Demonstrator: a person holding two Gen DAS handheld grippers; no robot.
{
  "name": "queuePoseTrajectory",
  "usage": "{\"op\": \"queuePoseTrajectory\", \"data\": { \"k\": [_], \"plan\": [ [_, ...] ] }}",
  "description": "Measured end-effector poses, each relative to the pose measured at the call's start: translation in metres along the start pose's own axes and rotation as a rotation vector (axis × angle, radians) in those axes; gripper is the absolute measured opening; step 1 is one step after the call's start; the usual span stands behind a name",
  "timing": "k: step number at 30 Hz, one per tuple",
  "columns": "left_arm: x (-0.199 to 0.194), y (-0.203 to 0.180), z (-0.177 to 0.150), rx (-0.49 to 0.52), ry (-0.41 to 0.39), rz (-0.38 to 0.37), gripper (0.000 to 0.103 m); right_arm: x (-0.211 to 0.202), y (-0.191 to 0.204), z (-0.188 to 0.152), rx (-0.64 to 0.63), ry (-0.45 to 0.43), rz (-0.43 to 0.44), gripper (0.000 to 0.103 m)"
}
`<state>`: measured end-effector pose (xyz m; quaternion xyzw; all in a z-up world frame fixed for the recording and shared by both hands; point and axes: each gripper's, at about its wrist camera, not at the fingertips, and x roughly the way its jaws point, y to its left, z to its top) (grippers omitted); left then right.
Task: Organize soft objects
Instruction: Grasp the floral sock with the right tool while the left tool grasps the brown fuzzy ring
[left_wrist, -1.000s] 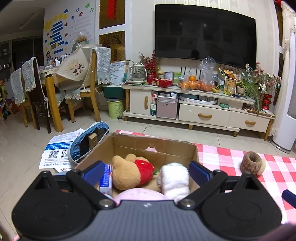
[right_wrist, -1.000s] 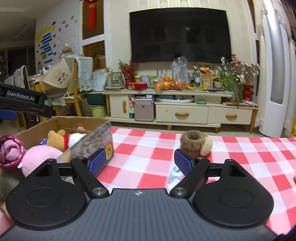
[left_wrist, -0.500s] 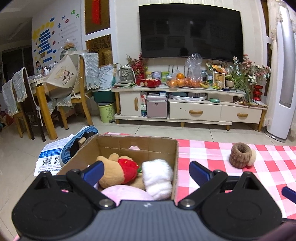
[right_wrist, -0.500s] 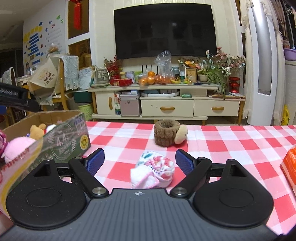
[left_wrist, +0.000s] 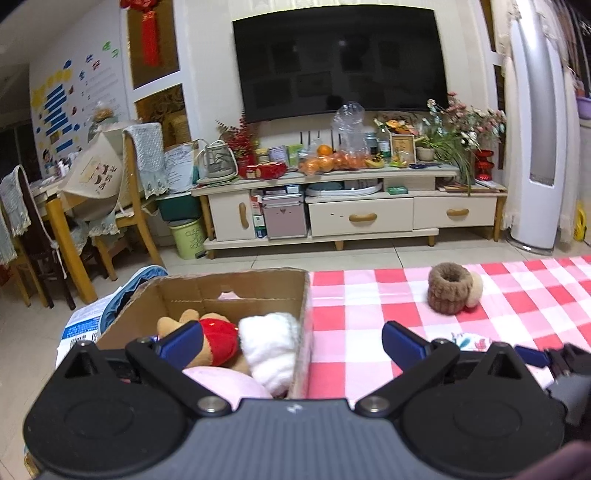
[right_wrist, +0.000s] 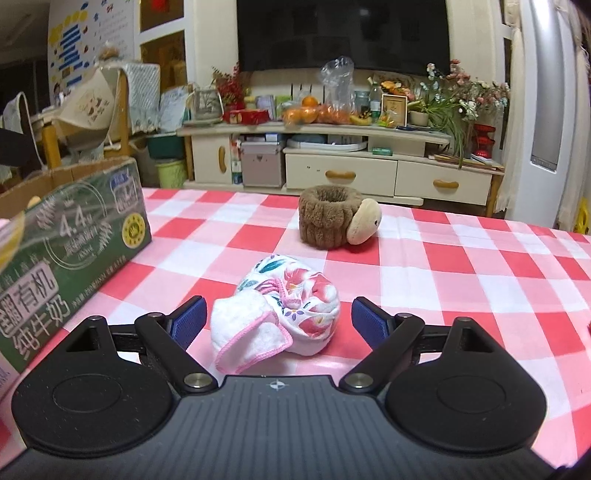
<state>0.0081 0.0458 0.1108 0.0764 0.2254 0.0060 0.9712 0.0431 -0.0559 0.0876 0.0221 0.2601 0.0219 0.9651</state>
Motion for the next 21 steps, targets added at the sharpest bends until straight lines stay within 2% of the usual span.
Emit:
{"op": "queuePoseTrajectory", "data": {
  "k": [3, 7, 15, 21],
  "plan": [
    [-0.004, -0.007, -0.003, 0.018, -0.009, -0.014, 0.102, 0.003, -0.003, 0.003, 0.007, 0.009, 0.009, 0.103],
    [-0.007, -0.016, -0.009, 0.042, -0.013, -0.025, 0.102, 0.004, -0.01, -0.005, 0.016, 0.018, 0.023, 0.082],
    [-0.012, -0.035, -0.017, 0.068, -0.014, -0.038, 0.102, -0.007, -0.029, -0.014, 0.045, 0.015, 0.049, 0.078],
    [-0.016, -0.055, -0.025, 0.091, -0.009, -0.051, 0.102, -0.024, -0.058, -0.021, 0.072, 0.019, 0.03, 0.078]
  ]
}}
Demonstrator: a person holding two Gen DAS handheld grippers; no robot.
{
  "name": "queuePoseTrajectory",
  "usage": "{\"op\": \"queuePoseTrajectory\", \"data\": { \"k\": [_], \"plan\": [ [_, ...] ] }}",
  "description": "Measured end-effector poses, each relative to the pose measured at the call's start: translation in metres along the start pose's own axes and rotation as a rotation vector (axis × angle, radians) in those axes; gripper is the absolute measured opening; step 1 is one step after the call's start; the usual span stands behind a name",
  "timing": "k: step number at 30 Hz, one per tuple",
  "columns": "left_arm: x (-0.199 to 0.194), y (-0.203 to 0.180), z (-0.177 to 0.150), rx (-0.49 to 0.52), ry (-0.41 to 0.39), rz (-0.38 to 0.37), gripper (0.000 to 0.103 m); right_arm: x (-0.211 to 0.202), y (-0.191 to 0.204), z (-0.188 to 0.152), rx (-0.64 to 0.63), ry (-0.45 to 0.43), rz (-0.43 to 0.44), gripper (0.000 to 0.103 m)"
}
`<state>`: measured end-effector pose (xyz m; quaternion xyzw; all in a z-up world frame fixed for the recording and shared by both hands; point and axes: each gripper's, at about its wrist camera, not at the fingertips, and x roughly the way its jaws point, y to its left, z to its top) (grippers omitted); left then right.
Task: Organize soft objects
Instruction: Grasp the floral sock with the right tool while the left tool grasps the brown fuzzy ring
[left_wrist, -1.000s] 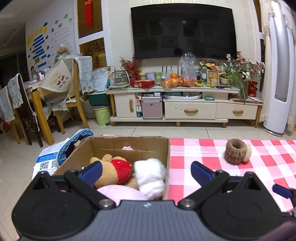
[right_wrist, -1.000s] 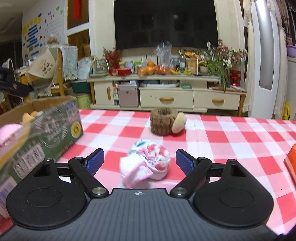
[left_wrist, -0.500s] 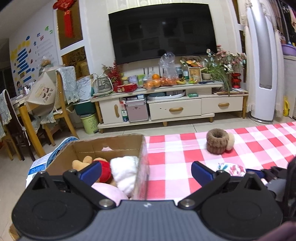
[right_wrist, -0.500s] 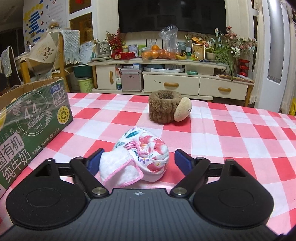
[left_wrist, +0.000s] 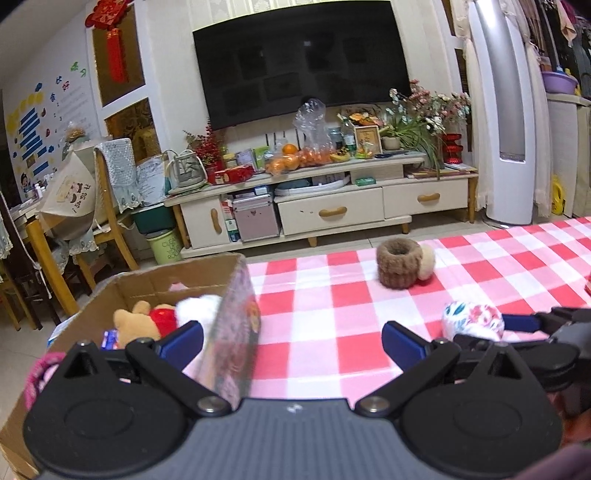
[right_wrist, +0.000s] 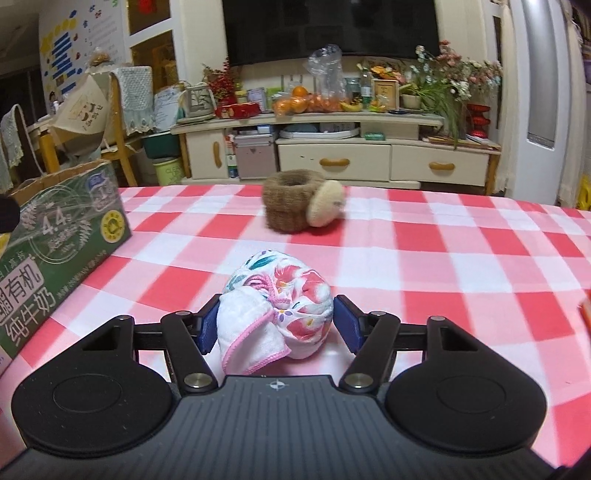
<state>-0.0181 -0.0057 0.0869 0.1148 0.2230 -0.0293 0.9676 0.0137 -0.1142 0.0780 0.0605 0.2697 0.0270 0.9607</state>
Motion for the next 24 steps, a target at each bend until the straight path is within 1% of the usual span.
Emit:
{"op": "queuePoseTrajectory", "data": {
  "k": [3, 5, 8, 12, 16, 21, 24],
  "plan": [
    [0.0, -0.015, -0.003, 0.031, 0.004, -0.011, 0.102, -0.009, -0.018, -0.003, 0.016, 0.005, -0.013, 0.078],
    [0.0, -0.025, -0.004, 0.041, 0.008, -0.022, 0.102, -0.013, -0.027, -0.004, 0.019, 0.009, -0.007, 0.078],
    [0.003, -0.039, -0.001, 0.036, 0.014, -0.038, 0.102, -0.019, -0.039, -0.006, 0.019, 0.008, -0.02, 0.078],
    [0.012, -0.058, 0.006, 0.026, 0.006, -0.039, 0.102, -0.025, -0.056, -0.008, 0.022, 0.001, -0.051, 0.079],
    [0.037, -0.077, 0.015, -0.026, 0.011, -0.05, 0.102, -0.029, -0.077, -0.01, 0.047, -0.006, -0.089, 0.08],
    [0.082, -0.109, 0.028, -0.008, 0.026, -0.048, 0.102, -0.033, -0.093, -0.011, 0.091, -0.012, -0.086, 0.081],
    [0.11, -0.119, 0.035, -0.01, 0.038, -0.041, 0.102, -0.032, -0.1, -0.009, 0.113, -0.013, -0.075, 0.083]
  ]
}}
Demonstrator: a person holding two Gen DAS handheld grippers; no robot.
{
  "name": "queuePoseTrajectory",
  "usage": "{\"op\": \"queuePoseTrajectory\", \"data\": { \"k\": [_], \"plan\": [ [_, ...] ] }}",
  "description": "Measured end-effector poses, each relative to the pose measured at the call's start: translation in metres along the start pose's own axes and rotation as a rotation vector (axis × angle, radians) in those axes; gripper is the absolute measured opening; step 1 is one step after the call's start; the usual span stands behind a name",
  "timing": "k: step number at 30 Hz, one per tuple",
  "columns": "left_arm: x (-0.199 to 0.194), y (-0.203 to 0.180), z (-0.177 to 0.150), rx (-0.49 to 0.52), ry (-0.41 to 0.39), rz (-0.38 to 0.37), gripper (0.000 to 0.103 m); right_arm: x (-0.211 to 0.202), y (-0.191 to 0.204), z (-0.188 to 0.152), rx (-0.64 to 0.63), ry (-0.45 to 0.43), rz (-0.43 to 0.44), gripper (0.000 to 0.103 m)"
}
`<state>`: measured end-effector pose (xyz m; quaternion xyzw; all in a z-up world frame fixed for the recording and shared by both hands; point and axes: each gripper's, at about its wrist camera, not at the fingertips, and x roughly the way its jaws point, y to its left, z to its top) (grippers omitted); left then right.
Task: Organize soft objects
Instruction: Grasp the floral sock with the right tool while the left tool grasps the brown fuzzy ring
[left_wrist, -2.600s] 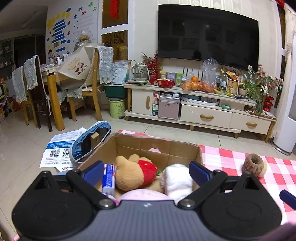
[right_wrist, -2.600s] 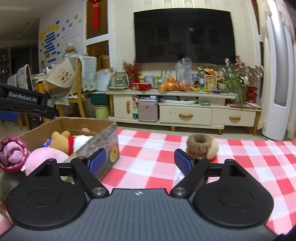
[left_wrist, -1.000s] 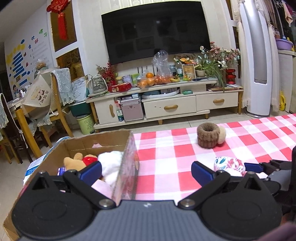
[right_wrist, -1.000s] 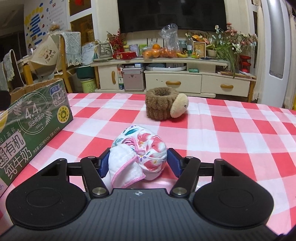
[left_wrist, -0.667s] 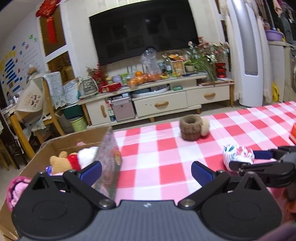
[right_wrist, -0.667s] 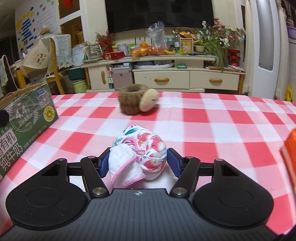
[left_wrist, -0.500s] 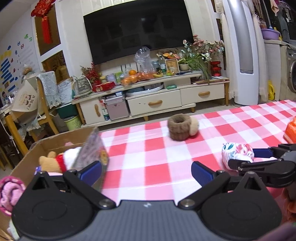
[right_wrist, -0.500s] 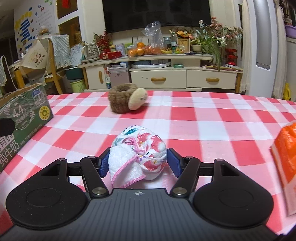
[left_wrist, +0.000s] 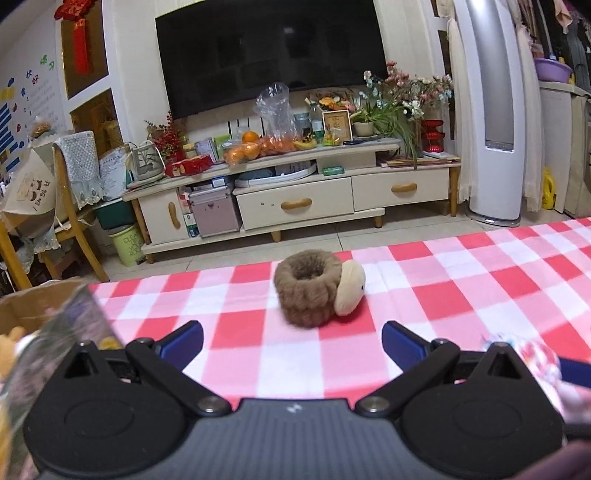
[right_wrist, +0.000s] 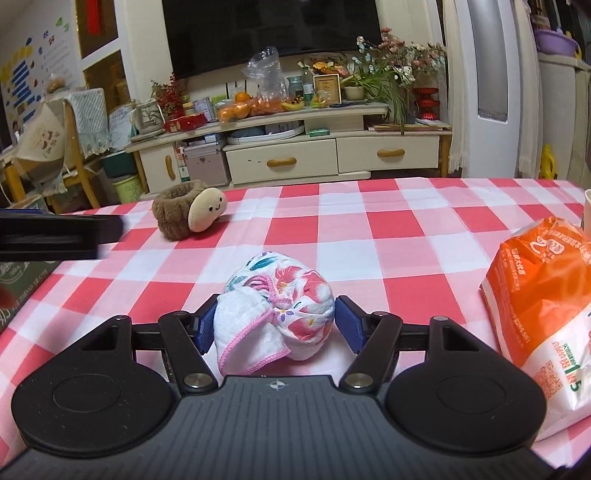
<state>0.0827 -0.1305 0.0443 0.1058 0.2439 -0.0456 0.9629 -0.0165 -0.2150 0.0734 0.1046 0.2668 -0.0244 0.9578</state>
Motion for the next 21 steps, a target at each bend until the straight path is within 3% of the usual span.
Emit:
{"op": "queuePoseTrajectory", "data": {
  "k": [10, 21],
  "plan": [
    [0.062, -0.016, 0.02, 0.038, -0.008, 0.006, 0.102, 0.017, -0.001, 0.003, 0.008, 0.03, 0.011, 0.093],
    [0.093, -0.026, 0.02, 0.062, 0.042, -0.011, 0.101, 0.025, 0.0, 0.003, -0.008, 0.037, 0.009, 0.094]
  ]
}}
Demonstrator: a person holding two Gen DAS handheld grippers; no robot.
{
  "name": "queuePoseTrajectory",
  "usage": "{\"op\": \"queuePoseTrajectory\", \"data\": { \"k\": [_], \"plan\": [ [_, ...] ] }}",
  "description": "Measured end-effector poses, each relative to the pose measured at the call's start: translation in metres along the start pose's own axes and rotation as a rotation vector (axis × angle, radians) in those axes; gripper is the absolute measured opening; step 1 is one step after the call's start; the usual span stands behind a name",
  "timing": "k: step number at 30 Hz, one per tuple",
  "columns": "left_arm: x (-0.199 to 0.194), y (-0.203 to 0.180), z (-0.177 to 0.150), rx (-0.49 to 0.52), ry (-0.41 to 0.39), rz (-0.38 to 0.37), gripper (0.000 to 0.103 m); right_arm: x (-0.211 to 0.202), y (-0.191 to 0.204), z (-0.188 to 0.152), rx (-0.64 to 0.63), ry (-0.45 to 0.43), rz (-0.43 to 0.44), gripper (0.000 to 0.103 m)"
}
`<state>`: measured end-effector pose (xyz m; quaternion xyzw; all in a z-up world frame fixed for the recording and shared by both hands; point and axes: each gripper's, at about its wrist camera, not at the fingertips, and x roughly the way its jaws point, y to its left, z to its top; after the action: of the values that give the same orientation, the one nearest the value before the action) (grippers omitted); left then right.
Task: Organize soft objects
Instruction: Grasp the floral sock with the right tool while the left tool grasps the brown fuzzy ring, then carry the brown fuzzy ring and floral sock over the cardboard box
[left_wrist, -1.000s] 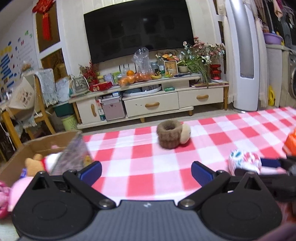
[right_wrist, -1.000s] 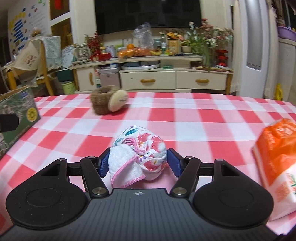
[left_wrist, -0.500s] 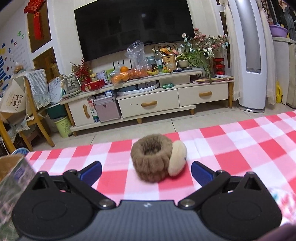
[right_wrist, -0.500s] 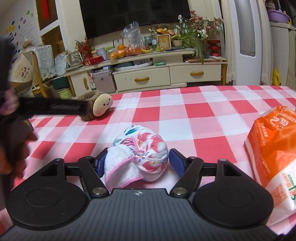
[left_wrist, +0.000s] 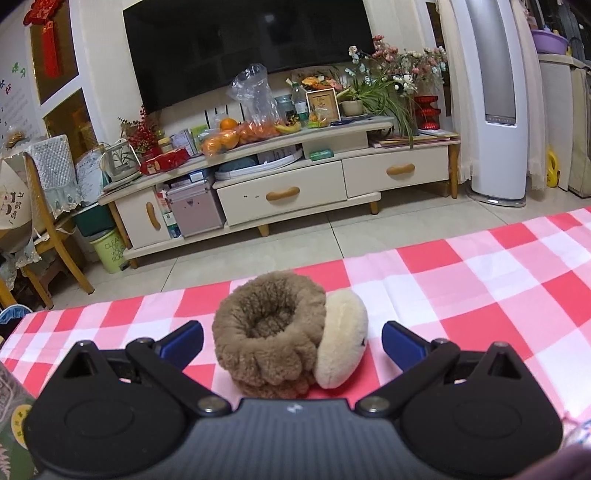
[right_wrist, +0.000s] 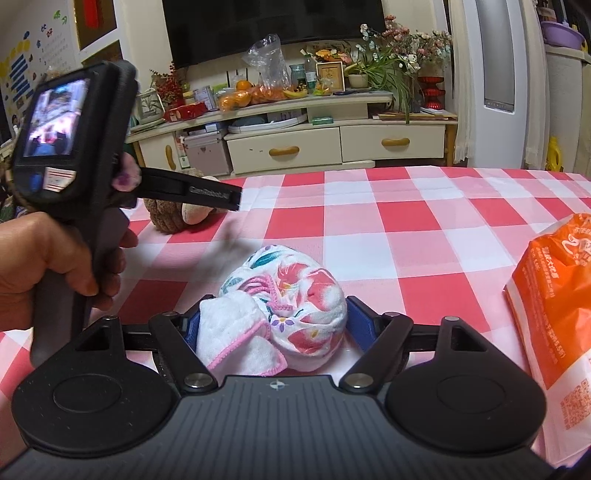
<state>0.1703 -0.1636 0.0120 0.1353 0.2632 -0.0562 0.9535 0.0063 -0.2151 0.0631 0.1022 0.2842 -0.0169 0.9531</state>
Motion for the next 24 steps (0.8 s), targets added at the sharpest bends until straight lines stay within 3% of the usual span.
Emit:
{"op": "queuePoseTrajectory", "data": {
  "k": [14, 24],
  "plan": [
    [0.007, -0.003, -0.003, -0.008, 0.028, -0.007, 0.058, 0.004, 0.0, 0.002, -0.009, 0.004, 0.002, 0.085],
    [-0.009, 0.001, -0.011, -0.031, 0.03, -0.023, 0.052, 0.004, 0.002, 0.001, -0.019, 0.0, -0.012, 0.084]
  ]
}}
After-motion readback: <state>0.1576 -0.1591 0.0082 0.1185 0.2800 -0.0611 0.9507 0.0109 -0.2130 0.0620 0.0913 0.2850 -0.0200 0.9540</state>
